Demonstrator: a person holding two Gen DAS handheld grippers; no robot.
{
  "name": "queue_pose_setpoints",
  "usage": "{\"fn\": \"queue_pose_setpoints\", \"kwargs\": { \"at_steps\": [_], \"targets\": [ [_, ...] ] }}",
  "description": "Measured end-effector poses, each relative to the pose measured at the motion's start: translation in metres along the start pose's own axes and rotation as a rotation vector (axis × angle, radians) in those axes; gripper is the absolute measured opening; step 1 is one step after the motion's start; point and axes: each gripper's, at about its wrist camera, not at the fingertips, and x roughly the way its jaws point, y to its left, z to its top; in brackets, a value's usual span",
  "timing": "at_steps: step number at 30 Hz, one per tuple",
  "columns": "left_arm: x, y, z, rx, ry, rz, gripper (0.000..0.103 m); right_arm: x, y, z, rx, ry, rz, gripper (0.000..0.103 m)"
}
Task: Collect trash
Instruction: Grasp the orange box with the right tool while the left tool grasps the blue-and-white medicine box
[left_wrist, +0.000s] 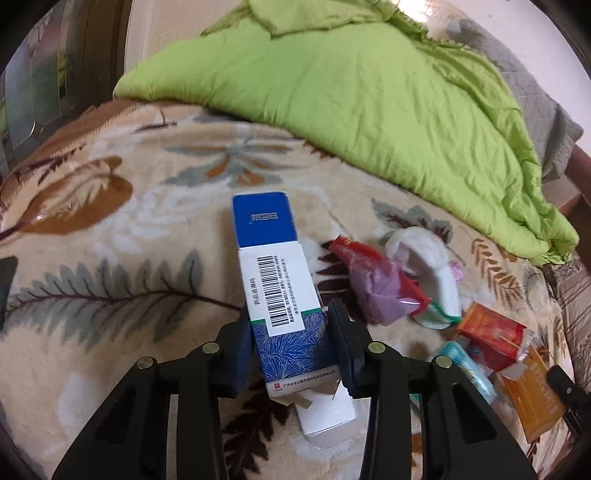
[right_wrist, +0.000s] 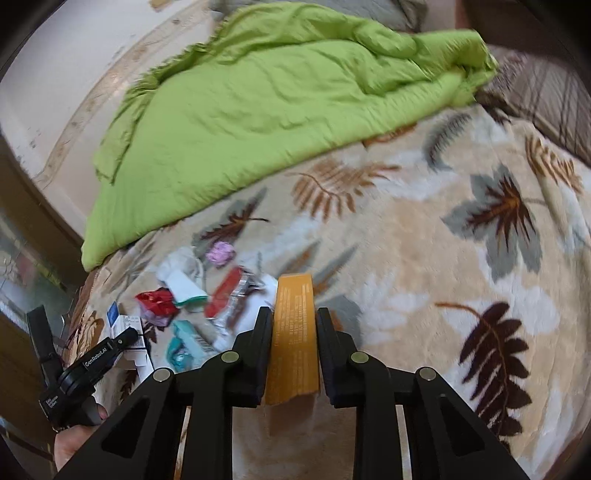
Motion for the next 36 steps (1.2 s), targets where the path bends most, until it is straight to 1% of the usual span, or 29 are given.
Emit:
{"fn": "queue_pose_setpoints", "kwargs": {
  "at_steps": [5,9,12,16,19,20,23,24,26,28,31,32,34,36],
  "targets": [
    [-0.032,-0.01,-0.004,0.067,-0.08,-0.027,0.037,-0.009,0.016,-0.003,-0.071,-0.044,0.017,0.025],
    [-0.047,-0.012,-0.008,0.093,-0.091,-0.075,0.037,-0.008,0.019,-0.006,-0.084,-0.04,0.014,0.025],
    [-0.05,-0.011,-0.011,0.106,-0.086,-0.085,0.037,-0.002,0.018,-0.007,-0.084,-0.009,0.01,0.025],
    [-0.05,-0.007,-0.01,0.103,-0.081,-0.095,0.037,0.01,0.016,-0.011,-0.077,0.059,0.015,0.026],
    [-0.051,-0.005,-0.009,0.095,-0.085,-0.104,0.037,0.011,0.021,-0.013,-0.104,0.067,0.008,0.027],
    [-0.052,-0.006,-0.009,0.097,-0.088,-0.106,0.037,0.016,0.024,-0.015,-0.13,0.092,0.0,0.027],
    [-0.052,-0.007,-0.009,0.106,-0.091,-0.115,0.037,0.028,0.025,-0.023,-0.132,0.161,-0.009,0.028],
    [-0.053,-0.007,-0.009,0.108,-0.092,-0.12,0.037,0.03,0.024,-0.025,-0.132,0.168,-0.01,0.026],
    [-0.056,-0.009,-0.009,0.114,-0.104,-0.135,0.037,0.026,0.026,-0.026,-0.152,0.144,-0.036,0.025],
    [-0.06,-0.012,-0.01,0.125,-0.12,-0.14,0.037,0.014,0.027,-0.022,-0.16,0.075,-0.051,0.025],
    [-0.066,-0.02,-0.013,0.152,-0.142,-0.13,0.037,-0.01,0.03,-0.014,-0.187,-0.066,-0.097,0.025],
    [-0.068,-0.025,-0.015,0.172,-0.151,-0.122,0.037,-0.019,0.029,-0.011,-0.179,-0.113,-0.082,0.025],
    [-0.071,-0.033,-0.019,0.198,-0.166,-0.112,0.037,-0.029,0.028,-0.009,-0.161,-0.164,-0.043,0.025],
    [-0.075,-0.042,-0.023,0.233,-0.186,-0.1,0.037,-0.033,0.029,-0.007,-0.155,-0.185,-0.007,0.025]
  ]
}}
